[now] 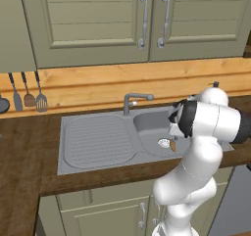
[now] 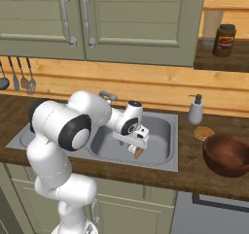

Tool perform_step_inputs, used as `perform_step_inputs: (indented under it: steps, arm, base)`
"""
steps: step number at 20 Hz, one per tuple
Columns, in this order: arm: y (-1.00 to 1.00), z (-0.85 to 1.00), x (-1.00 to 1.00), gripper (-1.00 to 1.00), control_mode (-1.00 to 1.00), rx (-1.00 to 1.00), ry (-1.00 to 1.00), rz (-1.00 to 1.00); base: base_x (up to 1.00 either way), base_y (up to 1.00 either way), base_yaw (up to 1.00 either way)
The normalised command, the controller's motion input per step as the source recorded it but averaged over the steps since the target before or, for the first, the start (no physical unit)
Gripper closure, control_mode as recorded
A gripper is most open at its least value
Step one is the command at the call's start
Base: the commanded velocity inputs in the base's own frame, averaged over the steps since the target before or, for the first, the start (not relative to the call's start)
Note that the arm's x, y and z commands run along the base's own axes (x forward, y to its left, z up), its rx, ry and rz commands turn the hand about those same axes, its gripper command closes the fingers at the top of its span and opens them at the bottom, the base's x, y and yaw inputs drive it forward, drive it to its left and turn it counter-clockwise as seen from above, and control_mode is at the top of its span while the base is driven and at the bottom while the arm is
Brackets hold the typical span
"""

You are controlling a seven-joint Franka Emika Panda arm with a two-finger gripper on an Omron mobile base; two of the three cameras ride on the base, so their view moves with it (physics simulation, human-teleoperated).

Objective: Pick the sweet potato from the sink and place it in the bowl. Then pick the bowl and place it in the microwave. Then close the microwave door and press the start button.

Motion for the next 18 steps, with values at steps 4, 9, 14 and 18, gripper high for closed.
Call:
perform_step_inputs:
  steps: [4,9,14,18]
  arm:
    - [-0.06,-0.21,0.25,-1.0,-1.0,0.0,-0.01,0.0]
    - [-0.01,-0.23,0.23,-1.0,-1.0,0.0,-0.05,0.0]
    - [0.0,-0.27,0.18,-1.0,-1.0,0.0,-0.04,0.0]
    - [-0.01,-0.26,0.19,-1.0,-1.0,0.0,0.0,0.0]
  base:
    - [0.0,0.0,0.0]
    - [0.0,0.0,0.0]
    - [0.0,0.0,0.0]
    - [0.0,0.0,0.0]
